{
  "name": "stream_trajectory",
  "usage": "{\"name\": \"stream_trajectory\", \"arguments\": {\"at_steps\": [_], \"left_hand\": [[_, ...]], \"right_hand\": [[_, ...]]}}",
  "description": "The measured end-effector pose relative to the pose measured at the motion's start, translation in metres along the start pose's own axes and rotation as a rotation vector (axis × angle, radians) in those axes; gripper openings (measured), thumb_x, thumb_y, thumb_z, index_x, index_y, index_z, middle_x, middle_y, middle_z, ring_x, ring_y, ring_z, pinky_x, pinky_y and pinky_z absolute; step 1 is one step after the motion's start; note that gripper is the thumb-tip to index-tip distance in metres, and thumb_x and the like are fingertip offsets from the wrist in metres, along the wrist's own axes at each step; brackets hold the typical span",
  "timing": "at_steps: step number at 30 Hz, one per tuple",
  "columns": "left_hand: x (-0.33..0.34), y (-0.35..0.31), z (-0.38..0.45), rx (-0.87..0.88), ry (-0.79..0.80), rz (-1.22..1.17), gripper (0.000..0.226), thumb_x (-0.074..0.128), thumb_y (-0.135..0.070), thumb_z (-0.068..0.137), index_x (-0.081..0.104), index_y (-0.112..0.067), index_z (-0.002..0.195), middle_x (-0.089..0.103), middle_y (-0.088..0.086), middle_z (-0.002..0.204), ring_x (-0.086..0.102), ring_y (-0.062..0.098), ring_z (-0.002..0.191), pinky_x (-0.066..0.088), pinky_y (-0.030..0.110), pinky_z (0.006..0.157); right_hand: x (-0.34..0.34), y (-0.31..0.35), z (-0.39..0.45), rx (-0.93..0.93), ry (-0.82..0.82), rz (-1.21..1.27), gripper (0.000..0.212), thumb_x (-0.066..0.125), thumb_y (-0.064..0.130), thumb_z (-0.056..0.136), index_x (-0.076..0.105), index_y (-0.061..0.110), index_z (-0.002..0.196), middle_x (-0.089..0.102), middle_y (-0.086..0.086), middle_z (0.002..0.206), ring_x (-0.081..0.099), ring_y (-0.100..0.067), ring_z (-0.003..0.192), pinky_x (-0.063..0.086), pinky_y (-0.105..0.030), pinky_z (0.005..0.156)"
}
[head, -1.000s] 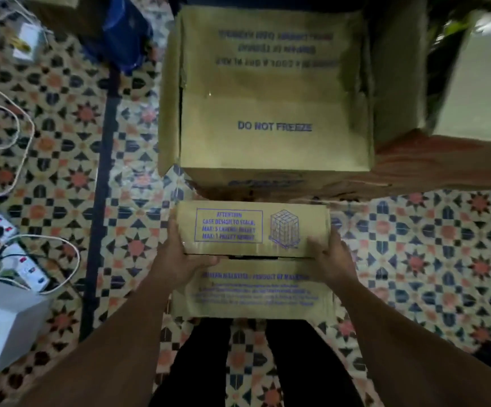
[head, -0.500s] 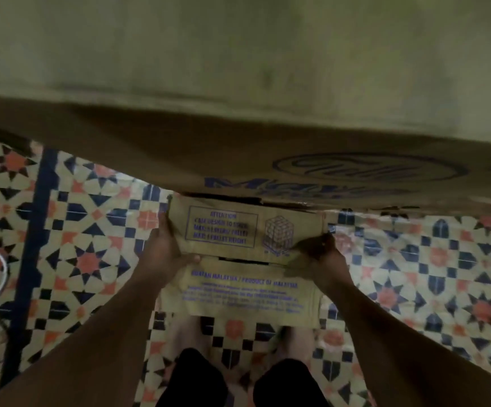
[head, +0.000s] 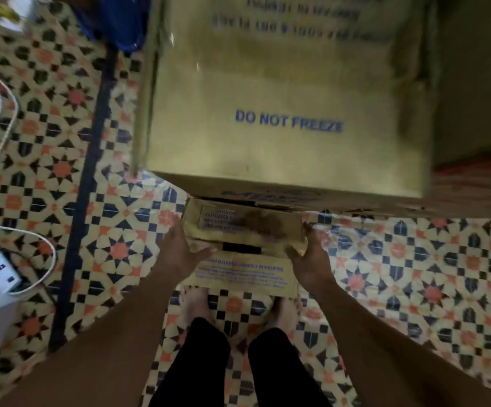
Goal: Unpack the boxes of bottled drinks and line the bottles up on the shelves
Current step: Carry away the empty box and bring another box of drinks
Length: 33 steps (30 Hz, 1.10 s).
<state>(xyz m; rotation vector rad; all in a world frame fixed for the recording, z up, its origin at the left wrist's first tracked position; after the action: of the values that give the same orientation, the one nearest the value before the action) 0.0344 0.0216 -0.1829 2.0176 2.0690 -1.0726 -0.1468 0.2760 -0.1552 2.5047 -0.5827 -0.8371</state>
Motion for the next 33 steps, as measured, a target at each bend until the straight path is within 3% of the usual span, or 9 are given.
{"name": "stream_trajectory", "arguments": {"at_steps": [4,8,12,15,17,21,26,29,33], "left_hand": [[-0.031,-0.066,-0.106,0.189,0.013,-0.014,0.085,0.072,-0.042,0.092,0.025,-0.026,0.161,0.051,-0.001,0.149,0.047,0.014,0.132,0.039,0.024,0.096],[-0.067,-0.127,-0.179,0.346,-0.006,-0.023,0.051,0.062,-0.041,0.100,0.049,-0.030,0.148,0.066,-0.014,0.120,0.058,-0.004,0.105,0.050,0.022,0.087],[-0.130,-0.207,-0.207,0.576,-0.187,-0.050,0.021,0.059,-0.032,0.103,0.066,-0.032,0.123,0.068,-0.017,0.097,0.064,-0.001,0.086,0.053,0.025,0.072],[-0.177,-0.253,-0.194,0.629,-0.322,-0.054,0.022,0.059,-0.026,0.102,0.064,-0.028,0.123,0.067,-0.011,0.101,0.064,0.005,0.090,0.055,0.031,0.076],[-0.199,-0.276,-0.174,0.625,-0.394,0.025,0.031,0.060,-0.023,0.099,0.058,-0.024,0.130,0.062,0.000,0.114,0.060,0.017,0.108,0.052,0.037,0.091],[-0.213,-0.275,-0.116,0.340,-0.368,0.146,0.059,0.057,-0.024,0.099,0.034,-0.016,0.153,0.042,0.019,0.143,0.043,0.042,0.132,0.042,0.053,0.110],[-0.196,-0.261,-0.080,0.240,-0.320,0.054,0.057,0.037,-0.023,0.108,0.016,-0.016,0.160,0.058,0.023,0.121,0.057,0.031,0.095,0.049,0.043,0.085],[-0.189,-0.258,-0.076,0.231,-0.350,0.011,0.043,0.032,-0.023,0.110,0.030,-0.015,0.152,0.059,0.012,0.095,0.052,0.023,0.076,0.043,0.037,0.074],[-0.182,-0.248,-0.073,0.212,-0.327,0.032,0.046,0.026,-0.032,0.111,0.016,-0.026,0.156,0.058,0.007,0.081,0.055,0.020,0.069,0.042,0.036,0.066]], "right_hand": [[-0.028,0.050,-0.093,-0.115,0.036,-0.100,0.062,0.059,0.024,0.101,0.032,0.022,0.156,0.046,0.003,0.151,0.051,-0.026,0.133,0.040,-0.028,0.104],[-0.061,0.092,-0.154,-0.217,0.016,-0.103,0.043,0.057,0.027,0.102,0.048,0.025,0.145,0.055,0.006,0.143,0.054,-0.013,0.128,0.046,-0.028,0.102],[-0.105,0.140,-0.180,-0.338,-0.105,-0.130,0.029,0.050,0.031,0.105,0.056,0.026,0.132,0.062,0.005,0.122,0.060,-0.013,0.110,0.051,-0.027,0.089],[-0.148,0.191,-0.176,-0.501,-0.319,-0.177,0.027,0.053,0.022,0.104,0.060,0.016,0.130,0.060,-0.001,0.119,0.059,-0.019,0.109,0.051,-0.035,0.091],[-0.166,0.222,-0.160,-0.576,-0.417,-0.291,0.031,0.057,0.014,0.100,0.057,0.012,0.130,0.057,-0.008,0.122,0.053,-0.026,0.115,0.047,-0.038,0.095],[-0.184,0.244,-0.106,-0.486,-0.407,-0.431,0.053,0.057,0.023,0.098,0.042,0.005,0.145,0.036,-0.022,0.151,0.032,-0.040,0.140,0.033,-0.048,0.113],[-0.165,0.221,-0.060,-0.334,-0.240,-0.383,0.072,0.033,0.056,0.103,0.003,0.026,0.161,-0.014,0.002,0.168,-0.014,-0.023,0.155,0.022,-0.055,0.122],[-0.159,0.219,-0.058,-0.346,-0.386,-0.550,0.070,0.019,0.060,0.104,0.005,0.024,0.162,-0.014,-0.003,0.168,-0.034,-0.017,0.148,0.004,-0.047,0.125],[-0.155,0.221,-0.062,-0.375,-0.468,-0.645,0.072,0.012,0.063,0.102,0.009,0.023,0.162,-0.016,-0.010,0.168,-0.035,-0.022,0.148,-0.007,-0.043,0.122]]}}
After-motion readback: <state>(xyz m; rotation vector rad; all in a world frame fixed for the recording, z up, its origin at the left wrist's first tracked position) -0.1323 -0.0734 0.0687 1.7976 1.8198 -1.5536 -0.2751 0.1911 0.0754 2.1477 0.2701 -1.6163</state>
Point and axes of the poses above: each hand's wrist, its own z-axis towards the middle knuckle, its own x-axis out of the palm, y = z × x, the point moved 9 cm from there along z, towards the middle knuckle
